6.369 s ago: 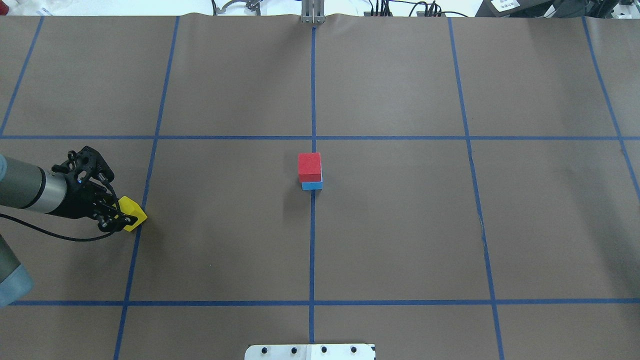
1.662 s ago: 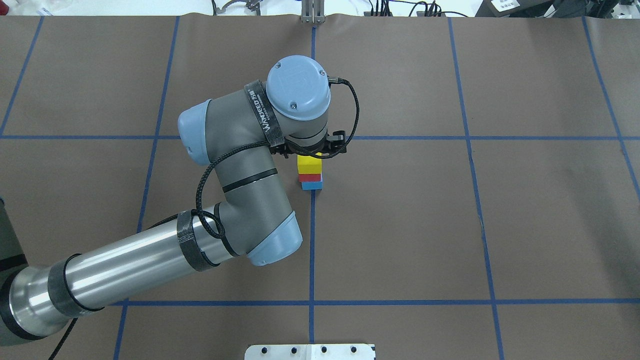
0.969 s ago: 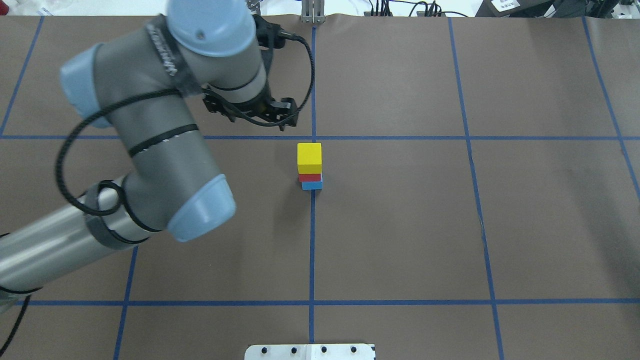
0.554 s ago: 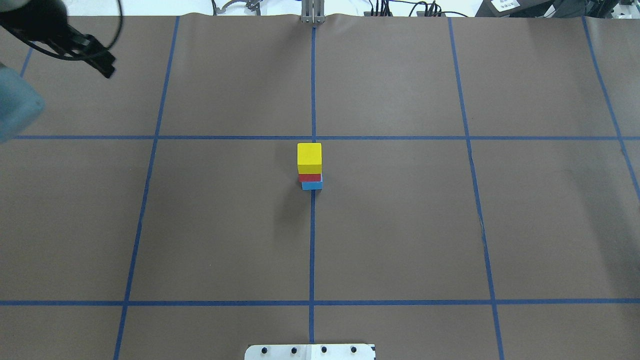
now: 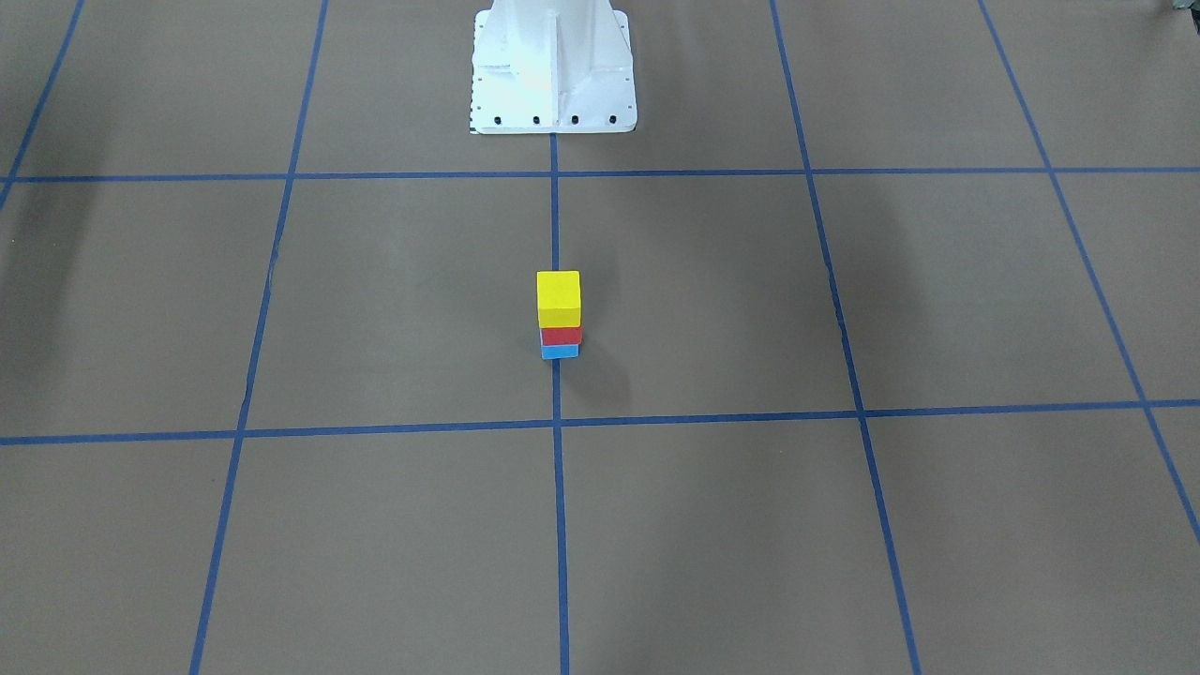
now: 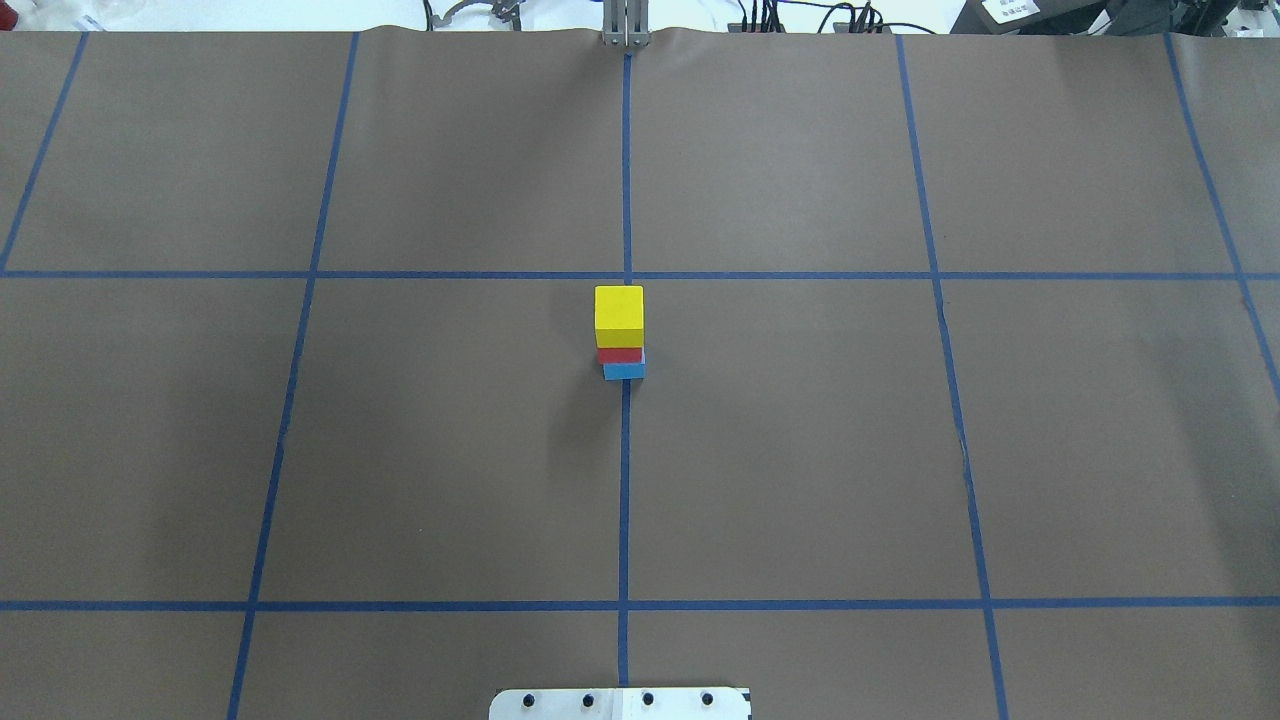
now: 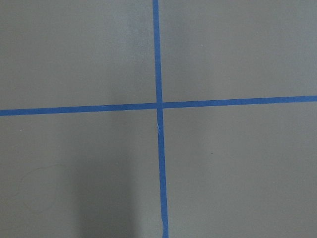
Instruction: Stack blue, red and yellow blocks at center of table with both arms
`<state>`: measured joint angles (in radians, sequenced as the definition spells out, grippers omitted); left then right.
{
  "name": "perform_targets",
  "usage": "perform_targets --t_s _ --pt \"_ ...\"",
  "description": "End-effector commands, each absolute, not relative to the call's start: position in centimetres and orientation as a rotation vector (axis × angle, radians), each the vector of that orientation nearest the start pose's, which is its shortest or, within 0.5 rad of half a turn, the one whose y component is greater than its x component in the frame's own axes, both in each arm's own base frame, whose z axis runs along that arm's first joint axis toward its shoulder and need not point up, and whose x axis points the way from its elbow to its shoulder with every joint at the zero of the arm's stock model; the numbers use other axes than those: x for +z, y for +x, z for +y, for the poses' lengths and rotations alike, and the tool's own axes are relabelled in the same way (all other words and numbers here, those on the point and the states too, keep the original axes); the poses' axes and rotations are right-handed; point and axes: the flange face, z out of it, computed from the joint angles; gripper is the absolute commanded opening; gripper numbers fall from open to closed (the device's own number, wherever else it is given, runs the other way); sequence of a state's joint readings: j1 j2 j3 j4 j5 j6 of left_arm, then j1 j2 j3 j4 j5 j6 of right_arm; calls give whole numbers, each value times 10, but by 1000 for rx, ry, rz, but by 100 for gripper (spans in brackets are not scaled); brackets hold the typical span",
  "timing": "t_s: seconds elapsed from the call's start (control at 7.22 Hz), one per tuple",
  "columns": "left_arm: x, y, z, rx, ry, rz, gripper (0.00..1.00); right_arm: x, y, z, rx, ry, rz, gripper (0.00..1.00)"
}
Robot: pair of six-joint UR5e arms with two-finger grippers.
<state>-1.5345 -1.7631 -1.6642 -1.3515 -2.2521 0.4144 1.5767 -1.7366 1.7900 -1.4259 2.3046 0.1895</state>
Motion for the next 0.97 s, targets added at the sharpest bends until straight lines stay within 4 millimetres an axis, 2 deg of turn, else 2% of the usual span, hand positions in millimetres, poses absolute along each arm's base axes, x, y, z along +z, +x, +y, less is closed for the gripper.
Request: perform_targets --t_s 0.0,0.14,0.28,0.42,0.55,0.69,0.83 --pt "622 -85 -487 223 151 763 100 623 71 -433 120 111 -725 100" --pt "656 -99 -441 163 189 761 100 623 72 -433 121 113 -714 100" --pt "655 -99 -441 160 213 746 100 623 72 -434 119 113 -712 100" --pt "637 -98 -484 67 140 759 100 635 72 -435 127 91 -711 100" --pt "632 -98 -488 33 92 768 100 641 71 -434 132 78 -713 100" --pt "629 -99 -481 34 95 759 100 642 71 -434 133 75 -713 100" --pt "636 -98 -479 20 72 753 100 641 71 -430 133 73 -722 100"
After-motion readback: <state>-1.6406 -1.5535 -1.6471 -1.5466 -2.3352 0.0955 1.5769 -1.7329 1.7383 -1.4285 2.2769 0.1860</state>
